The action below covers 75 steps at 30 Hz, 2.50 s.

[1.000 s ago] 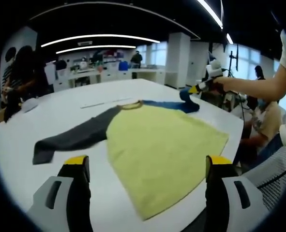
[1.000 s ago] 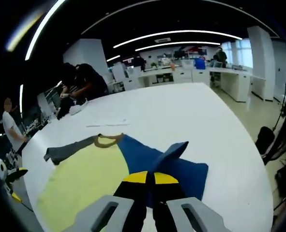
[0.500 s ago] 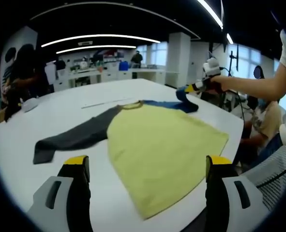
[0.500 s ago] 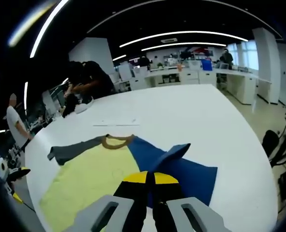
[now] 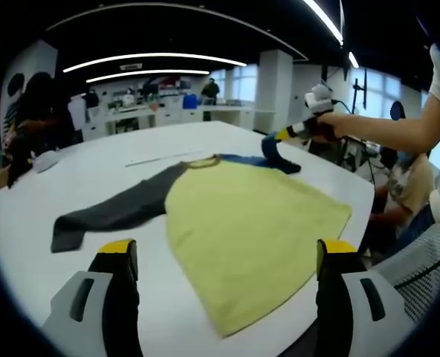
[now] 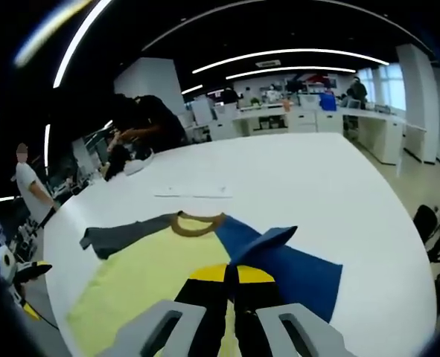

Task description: Fold the garment on the visible template until the final outline fits inside the template.

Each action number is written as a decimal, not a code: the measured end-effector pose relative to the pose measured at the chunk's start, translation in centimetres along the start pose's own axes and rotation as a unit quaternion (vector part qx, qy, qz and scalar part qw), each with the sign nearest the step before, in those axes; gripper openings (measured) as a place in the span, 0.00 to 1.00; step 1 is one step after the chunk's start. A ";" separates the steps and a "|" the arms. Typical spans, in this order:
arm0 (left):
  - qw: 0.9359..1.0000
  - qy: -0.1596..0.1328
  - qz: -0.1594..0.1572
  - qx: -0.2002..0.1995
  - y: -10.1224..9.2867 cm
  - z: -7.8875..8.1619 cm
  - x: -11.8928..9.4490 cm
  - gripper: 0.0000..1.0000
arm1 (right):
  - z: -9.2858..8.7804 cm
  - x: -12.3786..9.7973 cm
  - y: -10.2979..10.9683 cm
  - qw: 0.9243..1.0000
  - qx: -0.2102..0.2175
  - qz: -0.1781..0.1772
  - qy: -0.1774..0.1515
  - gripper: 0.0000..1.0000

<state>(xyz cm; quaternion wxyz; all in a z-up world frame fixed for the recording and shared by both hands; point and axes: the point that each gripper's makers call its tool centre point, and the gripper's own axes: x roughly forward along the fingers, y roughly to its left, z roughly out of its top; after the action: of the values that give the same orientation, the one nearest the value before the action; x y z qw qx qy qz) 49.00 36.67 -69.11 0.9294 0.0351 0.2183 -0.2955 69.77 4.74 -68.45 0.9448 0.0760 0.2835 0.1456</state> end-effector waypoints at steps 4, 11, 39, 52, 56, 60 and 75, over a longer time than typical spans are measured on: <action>1.000 0.001 0.001 0.000 0.1 -0.1 -0.1 0.97 | 0.0 0.4 1.0 1.000 -0.003 0.006 0.001 0.00; 1.000 0.002 0.001 -0.002 0.0 -0.1 -0.1 0.97 | 0.1 1.4 2.7 1.000 -0.003 0.016 0.005 0.00; 1.000 -0.003 0.009 -0.008 0.8 -0.4 -0.4 0.95 | 0.3 4.3 8.4 0.998 -0.010 0.056 0.010 0.00; 1.000 0.003 0.014 0.000 1.1 -0.4 -0.6 0.95 | 0.5 5.8 10.5 0.997 -0.021 0.071 0.017 0.00; 1.000 0.002 0.015 -0.001 1.3 -0.5 -0.7 0.96 | 0.4 6.0 11.2 0.997 -0.023 0.076 0.020 0.00; 1.000 0.001 0.017 -0.001 1.3 -0.4 -0.7 0.96 | 0.4 6.3 12.0 0.996 -0.026 0.082 0.022 0.00; 1.000 0.000 0.019 0.007 1.4 -0.3 -0.9 0.97 | 0.2 7.4 14.1 0.994 -0.041 0.094 0.033 0.00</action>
<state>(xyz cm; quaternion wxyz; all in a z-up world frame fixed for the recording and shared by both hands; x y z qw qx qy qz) 49.04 38.31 -69.10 0.9346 0.0456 0.2151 -0.2796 72.55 20.41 -68.91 0.9192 0.0583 0.3002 0.2481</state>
